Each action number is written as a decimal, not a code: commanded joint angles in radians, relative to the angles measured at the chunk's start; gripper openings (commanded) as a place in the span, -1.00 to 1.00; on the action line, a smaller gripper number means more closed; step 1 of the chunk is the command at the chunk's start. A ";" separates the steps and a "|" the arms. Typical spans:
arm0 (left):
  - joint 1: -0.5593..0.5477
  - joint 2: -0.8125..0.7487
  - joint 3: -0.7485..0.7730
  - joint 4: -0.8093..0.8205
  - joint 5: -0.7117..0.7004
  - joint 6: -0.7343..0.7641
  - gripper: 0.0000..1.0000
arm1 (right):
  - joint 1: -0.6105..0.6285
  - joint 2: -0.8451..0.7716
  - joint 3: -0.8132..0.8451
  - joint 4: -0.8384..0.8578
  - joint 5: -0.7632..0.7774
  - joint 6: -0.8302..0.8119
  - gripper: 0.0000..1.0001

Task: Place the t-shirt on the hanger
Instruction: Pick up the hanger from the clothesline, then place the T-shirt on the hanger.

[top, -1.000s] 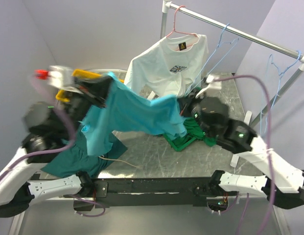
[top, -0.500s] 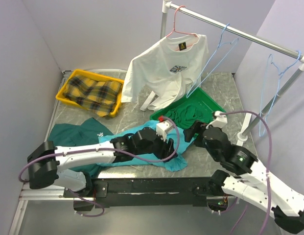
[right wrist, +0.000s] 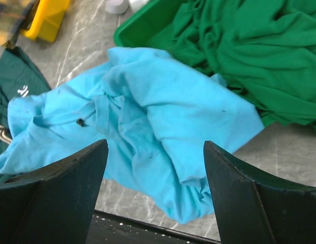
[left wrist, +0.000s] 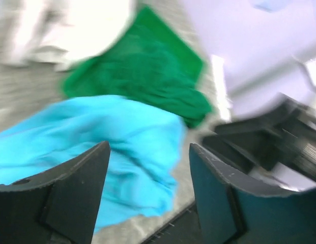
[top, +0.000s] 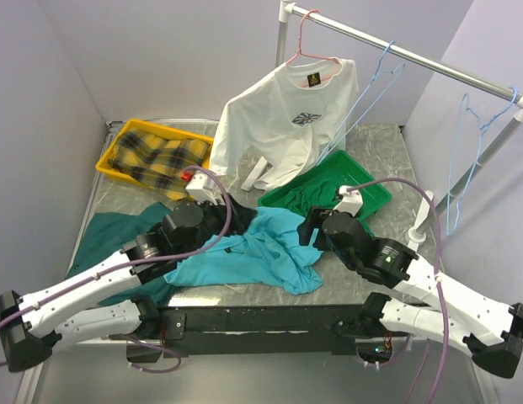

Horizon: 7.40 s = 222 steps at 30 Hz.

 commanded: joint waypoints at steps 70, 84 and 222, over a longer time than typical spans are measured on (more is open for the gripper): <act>0.006 0.880 1.150 0.212 0.128 0.750 -0.98 | 0.054 -0.277 -0.221 0.008 0.078 0.159 0.55; 0.042 0.542 0.796 0.114 0.163 0.747 -0.98 | 0.059 -0.252 -0.204 0.031 0.049 0.125 0.51; 0.058 -0.052 -0.501 0.824 0.361 0.372 -0.98 | -0.036 -0.080 0.057 0.180 0.079 -0.044 0.69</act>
